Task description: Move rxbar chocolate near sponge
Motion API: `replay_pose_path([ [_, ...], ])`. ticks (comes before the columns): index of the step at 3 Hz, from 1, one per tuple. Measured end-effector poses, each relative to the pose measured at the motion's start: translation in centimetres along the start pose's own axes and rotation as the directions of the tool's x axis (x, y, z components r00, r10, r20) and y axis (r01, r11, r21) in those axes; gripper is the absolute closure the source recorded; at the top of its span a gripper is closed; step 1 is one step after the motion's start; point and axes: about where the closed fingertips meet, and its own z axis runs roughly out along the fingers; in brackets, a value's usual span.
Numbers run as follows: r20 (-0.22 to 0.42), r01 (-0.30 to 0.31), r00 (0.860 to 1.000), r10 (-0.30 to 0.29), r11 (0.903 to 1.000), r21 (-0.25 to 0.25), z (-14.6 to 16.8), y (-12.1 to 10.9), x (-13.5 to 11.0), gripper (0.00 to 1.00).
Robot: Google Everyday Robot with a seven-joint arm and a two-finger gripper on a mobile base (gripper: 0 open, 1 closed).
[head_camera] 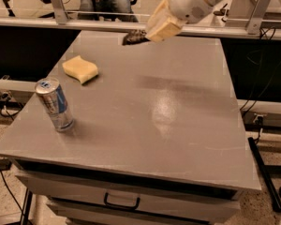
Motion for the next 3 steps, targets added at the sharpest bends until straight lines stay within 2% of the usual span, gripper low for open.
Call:
replay_pose_path([
  [1, 0.045, 0.072, 0.997, -0.07, 0.9962, -0.049, 5.3, -3.3, -2.2, 1.0],
  [2, 0.088, 0.091, 0.993, -0.084, 0.9927, -0.079, 8.7, -4.4, -3.0, 1.0],
  [3, 0.156, 0.06, 0.987, -0.047, 0.9948, -0.082, 11.1, -4.6, -2.9, 0.83],
])
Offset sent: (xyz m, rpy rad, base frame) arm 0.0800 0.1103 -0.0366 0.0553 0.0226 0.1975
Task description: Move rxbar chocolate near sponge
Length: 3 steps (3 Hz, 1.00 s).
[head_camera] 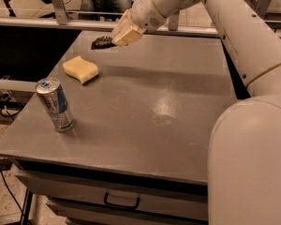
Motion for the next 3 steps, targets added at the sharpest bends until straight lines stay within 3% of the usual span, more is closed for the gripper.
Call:
replay_pose_path([
  [2, 0.12, -0.072, 0.99, 0.075, 0.997, -0.028, 6.5, 2.4, 0.3, 0.22],
  [3, 0.116, -0.065, 0.991, 0.068, 0.9974, -0.031, 6.4, 2.3, 0.1, 0.0],
])
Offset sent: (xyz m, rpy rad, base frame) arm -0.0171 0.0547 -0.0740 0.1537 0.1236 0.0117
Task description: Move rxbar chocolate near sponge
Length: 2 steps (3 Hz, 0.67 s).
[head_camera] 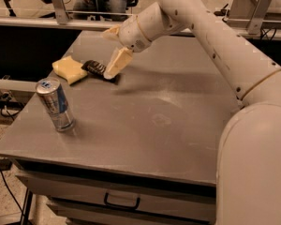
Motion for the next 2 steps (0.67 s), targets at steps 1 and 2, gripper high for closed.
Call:
replay_pose_path([
  [1, -0.057, 0.061, 0.997, -0.061, 0.998, 0.012, -4.4, -0.1, -2.1, 0.0],
  [2, -0.117, 0.095, 0.989, -0.087, 0.9936, 0.061, -9.6, -0.5, -3.8, 0.0],
])
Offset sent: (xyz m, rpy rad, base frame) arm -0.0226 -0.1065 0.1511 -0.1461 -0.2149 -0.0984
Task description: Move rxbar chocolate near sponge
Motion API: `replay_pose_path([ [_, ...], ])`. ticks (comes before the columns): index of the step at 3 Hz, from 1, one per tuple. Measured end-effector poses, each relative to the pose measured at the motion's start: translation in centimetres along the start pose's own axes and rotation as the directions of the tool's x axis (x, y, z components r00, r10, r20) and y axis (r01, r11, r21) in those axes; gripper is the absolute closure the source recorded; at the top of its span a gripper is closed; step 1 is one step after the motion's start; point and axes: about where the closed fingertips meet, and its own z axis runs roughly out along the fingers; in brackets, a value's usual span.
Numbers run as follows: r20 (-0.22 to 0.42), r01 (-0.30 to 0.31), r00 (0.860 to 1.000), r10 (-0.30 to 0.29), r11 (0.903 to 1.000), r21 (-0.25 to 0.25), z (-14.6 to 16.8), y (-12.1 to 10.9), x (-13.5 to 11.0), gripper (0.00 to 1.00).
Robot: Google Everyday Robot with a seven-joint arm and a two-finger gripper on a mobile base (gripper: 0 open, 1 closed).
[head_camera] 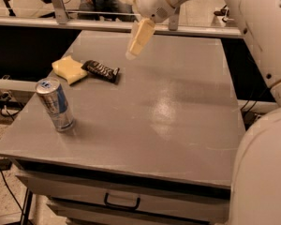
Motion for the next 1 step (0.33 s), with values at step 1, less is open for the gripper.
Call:
replay_pose_path([
  [1, -0.004, 0.004, 1.0, -0.004, 1.0, 0.005, -0.52, -0.11, -0.15, 0.0],
])
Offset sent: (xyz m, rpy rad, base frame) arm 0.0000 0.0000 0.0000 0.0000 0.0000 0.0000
